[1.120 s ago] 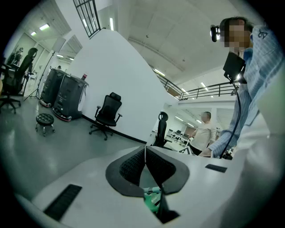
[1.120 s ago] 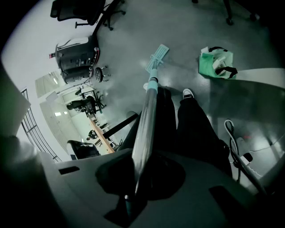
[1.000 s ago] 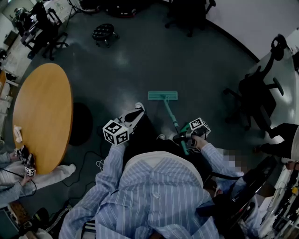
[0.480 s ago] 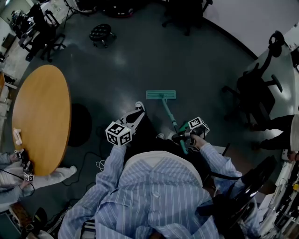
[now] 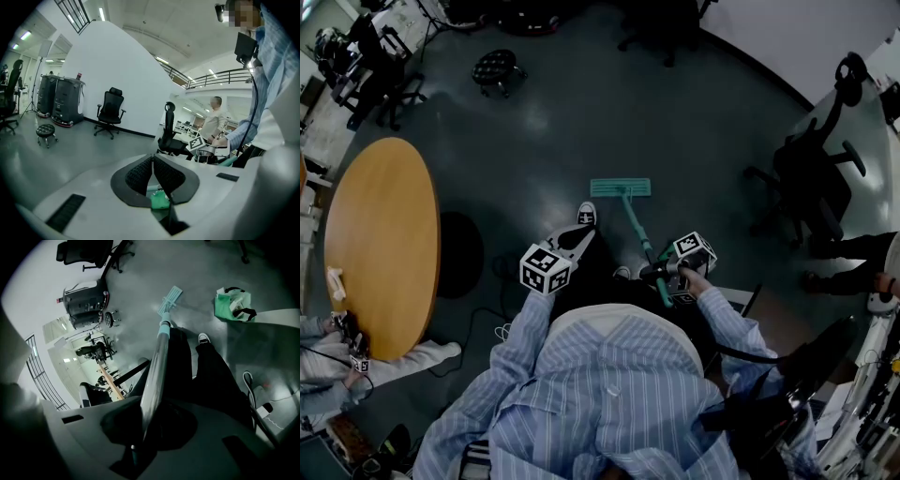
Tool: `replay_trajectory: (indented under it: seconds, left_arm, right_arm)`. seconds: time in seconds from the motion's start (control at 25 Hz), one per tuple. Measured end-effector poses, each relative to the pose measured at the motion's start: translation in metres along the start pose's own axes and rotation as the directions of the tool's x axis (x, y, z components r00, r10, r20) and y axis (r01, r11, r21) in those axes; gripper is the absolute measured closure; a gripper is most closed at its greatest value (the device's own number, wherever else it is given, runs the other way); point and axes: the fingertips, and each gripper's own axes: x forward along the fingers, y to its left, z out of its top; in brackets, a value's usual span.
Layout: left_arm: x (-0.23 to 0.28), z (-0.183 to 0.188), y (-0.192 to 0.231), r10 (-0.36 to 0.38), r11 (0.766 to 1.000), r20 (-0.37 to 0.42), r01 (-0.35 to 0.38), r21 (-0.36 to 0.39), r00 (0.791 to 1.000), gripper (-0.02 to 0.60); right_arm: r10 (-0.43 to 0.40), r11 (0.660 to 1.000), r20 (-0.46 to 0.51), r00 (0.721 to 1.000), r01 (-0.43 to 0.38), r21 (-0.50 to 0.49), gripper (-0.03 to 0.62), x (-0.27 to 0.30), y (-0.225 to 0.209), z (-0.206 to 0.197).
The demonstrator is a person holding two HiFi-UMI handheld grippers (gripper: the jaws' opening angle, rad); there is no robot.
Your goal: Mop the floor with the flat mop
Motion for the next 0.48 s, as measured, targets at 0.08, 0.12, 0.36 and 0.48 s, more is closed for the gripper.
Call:
replay_trajectory:
  seconds: [0.08, 0.12, 0.36, 0.48]
  left_arm:
    - [0.002, 0.001, -0.001, -0.002, 1.0, -0.013, 0.002, 0.014, 1.0, 0.566]
    - [0.003, 0.002, 0.0, -0.002, 1.0, -0.016, 0.003, 0.016, 1.0, 0.566]
    - [0.005, 0.009, 0.018, 0.004, 1.0, -0.022, -0.004, 0.012, 1.0, 0.566]
    - [0.013, 0.013, 0.04, 0.003, 1.0, -0.027, -0.003, 0.002, 1.0, 0.566]
  right_arm:
    - [0.022, 1.0, 0.005, 1.0, -0.022, 0.007, 0.542, -0.001, 0.005, 0.001]
    - [0.03, 0.999, 0.007, 1.0, -0.03, 0.01, 0.542, -0.001, 0.008, 0.002]
    - [0.04, 0.999, 0.013, 0.999, -0.04, -0.001, 0.54, 0.008, 0.017, 0.021]
    - [0.052, 0.999, 0.018, 0.998, -0.052, -0.009, 0.537, 0.01, 0.034, 0.036]
